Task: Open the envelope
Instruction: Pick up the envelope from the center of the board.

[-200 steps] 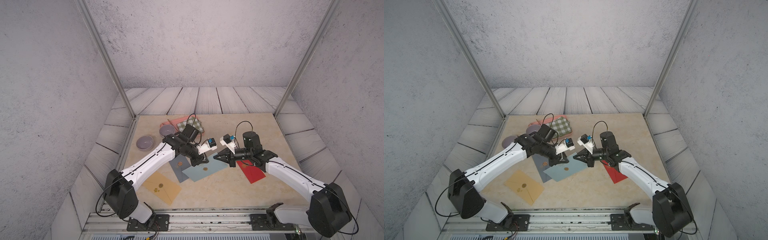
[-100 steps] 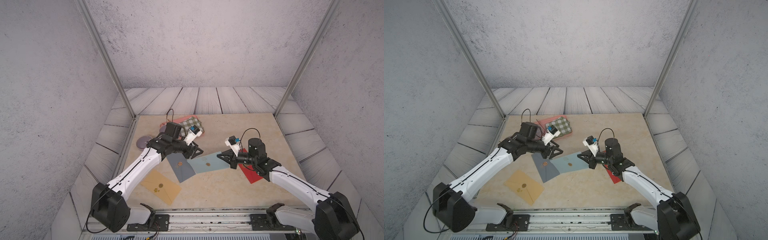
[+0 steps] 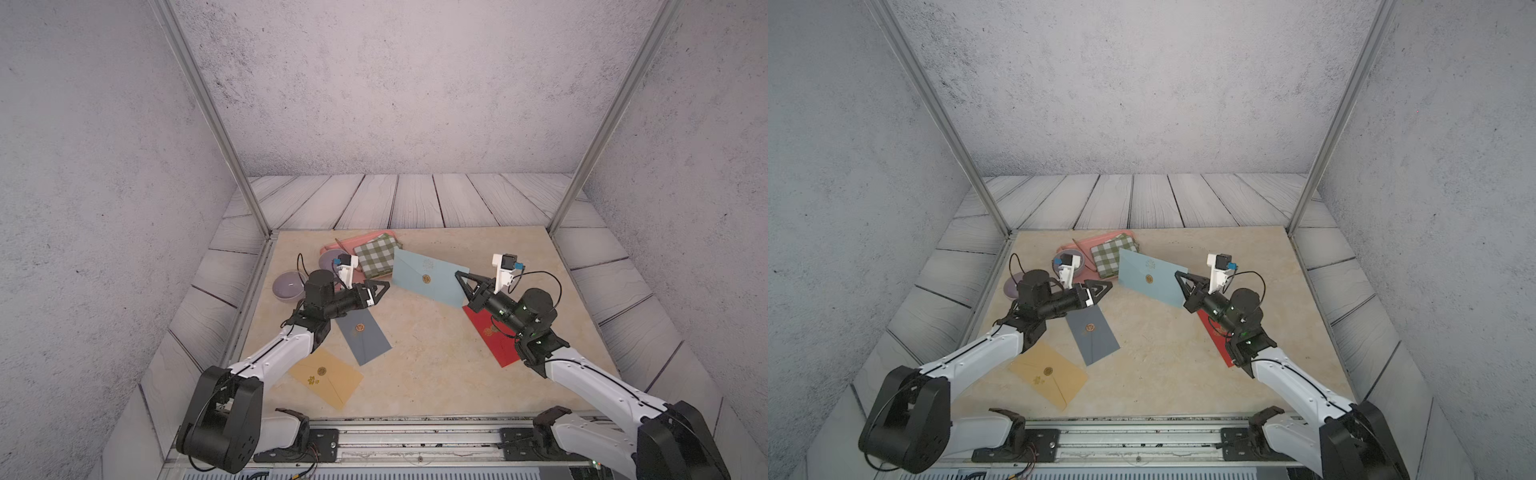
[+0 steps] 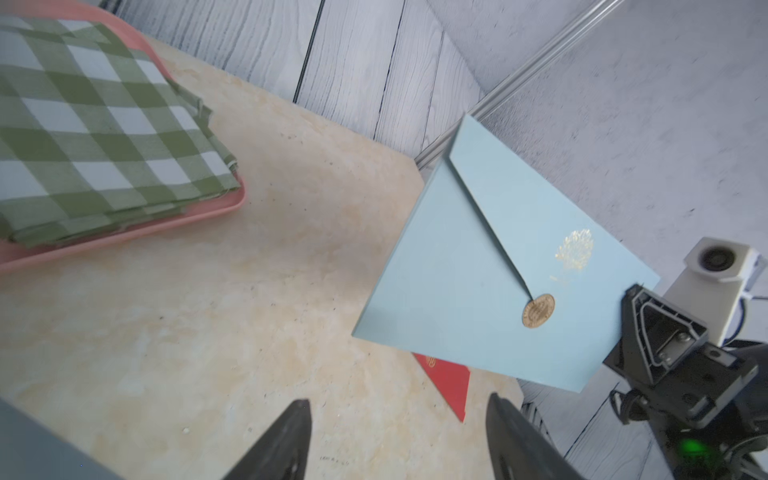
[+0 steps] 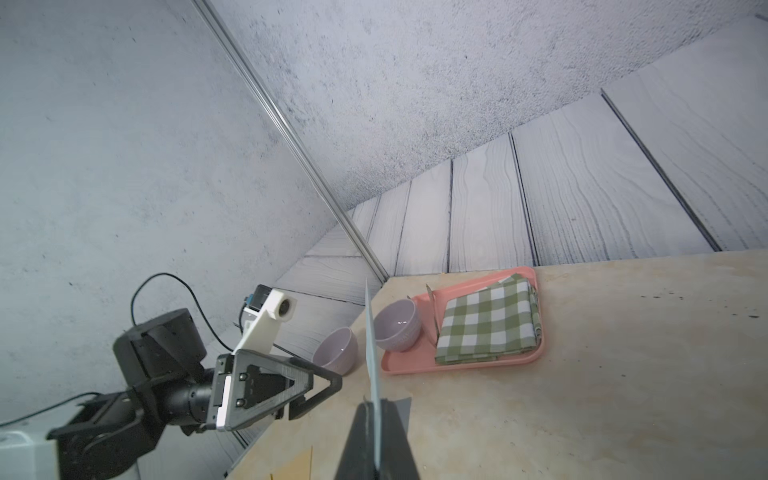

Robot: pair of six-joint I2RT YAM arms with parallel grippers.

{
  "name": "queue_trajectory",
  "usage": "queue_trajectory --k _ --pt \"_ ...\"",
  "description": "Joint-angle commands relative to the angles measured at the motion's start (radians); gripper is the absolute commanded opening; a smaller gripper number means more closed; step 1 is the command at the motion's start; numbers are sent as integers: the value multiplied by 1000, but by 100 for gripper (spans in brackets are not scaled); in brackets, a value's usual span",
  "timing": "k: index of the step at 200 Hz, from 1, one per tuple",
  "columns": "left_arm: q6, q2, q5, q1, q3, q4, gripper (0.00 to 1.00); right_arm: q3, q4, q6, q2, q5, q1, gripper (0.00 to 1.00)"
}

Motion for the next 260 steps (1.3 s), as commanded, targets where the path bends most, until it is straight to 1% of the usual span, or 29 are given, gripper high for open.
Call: queue_trajectory --k 1,11,27,54,97,110,128,163,209,226,260 --pt "-136 36 65 12 49 191 71 -6 120 130 -27 37 -2 0" --pt "-177 62 80 12 64 224 71 -16 142 153 -28 49 -1 0" --pt "-267 113 101 12 68 343 71 -22 168 187 -27 51 -2 0" --pt "-376 186 140 10 90 497 71 -22 201 240 -11 51 -1 0" --pt "-410 211 142 4 96 566 71 -41 257 323 27 84 -1 0" --pt "-431 218 142 0 98 608 70 -51 279 364 44 111 -1 0" --pt "-457 229 142 -11 112 668 69 -52 314 400 73 116 -1 0" --pt "-453 249 142 -43 147 669 65 -47 348 449 115 116 -1 0" --pt "-481 255 85 -61 132 727 55 -66 330 502 130 184 0 1" --pt "-467 255 80 -70 138 718 46 -66 314 508 136 189 0 1" --pt "-442 248 61 -74 142 687 25 -79 302 513 135 192 0 2"
